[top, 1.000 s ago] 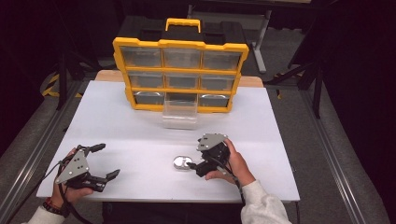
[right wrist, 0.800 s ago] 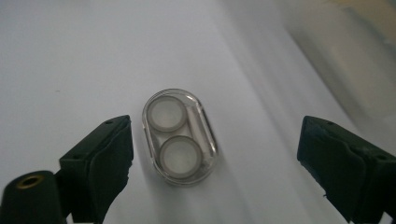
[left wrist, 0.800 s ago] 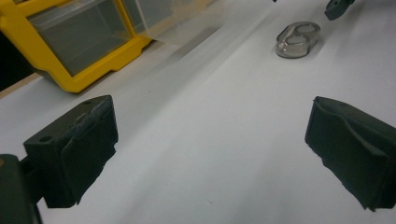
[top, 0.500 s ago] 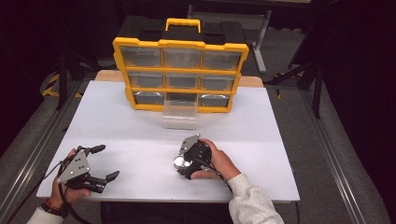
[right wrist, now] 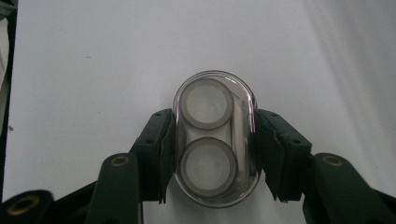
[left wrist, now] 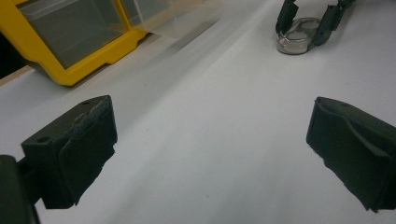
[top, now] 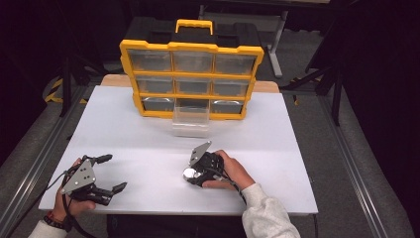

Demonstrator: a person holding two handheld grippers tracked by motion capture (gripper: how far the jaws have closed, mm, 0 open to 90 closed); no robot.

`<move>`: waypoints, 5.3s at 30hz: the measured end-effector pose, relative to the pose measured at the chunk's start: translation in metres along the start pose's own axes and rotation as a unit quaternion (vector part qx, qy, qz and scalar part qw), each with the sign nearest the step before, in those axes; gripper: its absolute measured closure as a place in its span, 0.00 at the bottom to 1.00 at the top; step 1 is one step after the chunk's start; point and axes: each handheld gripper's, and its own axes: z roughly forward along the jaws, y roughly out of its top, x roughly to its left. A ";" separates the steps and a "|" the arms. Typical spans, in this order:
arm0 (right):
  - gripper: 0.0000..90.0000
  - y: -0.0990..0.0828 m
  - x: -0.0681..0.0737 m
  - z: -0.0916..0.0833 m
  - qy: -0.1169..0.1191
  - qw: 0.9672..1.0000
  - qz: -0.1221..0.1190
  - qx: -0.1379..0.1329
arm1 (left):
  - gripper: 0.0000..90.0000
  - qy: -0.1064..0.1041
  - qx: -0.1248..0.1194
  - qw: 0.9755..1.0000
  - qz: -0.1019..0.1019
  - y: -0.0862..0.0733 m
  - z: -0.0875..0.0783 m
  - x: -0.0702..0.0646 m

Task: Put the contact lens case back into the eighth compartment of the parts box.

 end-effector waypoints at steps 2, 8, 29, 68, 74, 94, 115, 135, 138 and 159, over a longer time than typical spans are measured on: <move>0.55 0.000 0.001 0.000 -0.003 1.000 -0.004 0.000 | 0.03 0.000 0.000 1.000 0.000 0.000 0.000 0.000; 0.55 0.001 0.004 -0.002 -0.016 1.000 -0.011 -0.005 | 0.03 0.002 0.001 1.000 -0.003 -0.001 0.000 0.002; 0.55 0.002 0.015 -0.024 -0.051 0.997 -0.013 -0.057 | 0.04 0.003 -0.007 1.000 0.000 -0.001 -0.004 0.002; 0.55 0.005 -0.020 -0.099 -0.169 0.976 0.028 -0.131 | 0.04 -0.018 -0.009 1.000 0.004 0.001 -0.002 -0.001; 0.55 0.010 -0.035 -0.108 -0.180 0.973 0.038 -0.137 | 0.04 -0.020 -0.010 1.000 0.003 0.000 -0.002 -0.001; 0.55 0.045 -0.086 -0.108 -0.188 0.972 0.055 -0.133 | 0.04 -0.027 -0.015 1.000 -0.003 -0.001 -0.003 0.001; 0.55 0.061 -0.106 -0.074 -0.177 0.978 0.067 -0.093 | 0.04 -0.032 -0.023 0.999 -0.007 -0.001 -0.007 0.002; 0.55 0.057 -0.113 -0.066 -0.172 0.978 0.080 -0.087 | 0.04 -0.029 -0.024 0.999 -0.009 -0.002 -0.009 0.002; 0.55 0.057 -0.114 -0.066 -0.172 0.978 0.079 -0.085 | 0.04 -0.030 -0.024 0.999 -0.009 -0.002 -0.009 0.002; 0.55 0.056 -0.115 -0.059 -0.172 0.979 0.081 -0.078 | 0.04 -0.030 -0.023 0.999 -0.006 -0.001 -0.009 0.001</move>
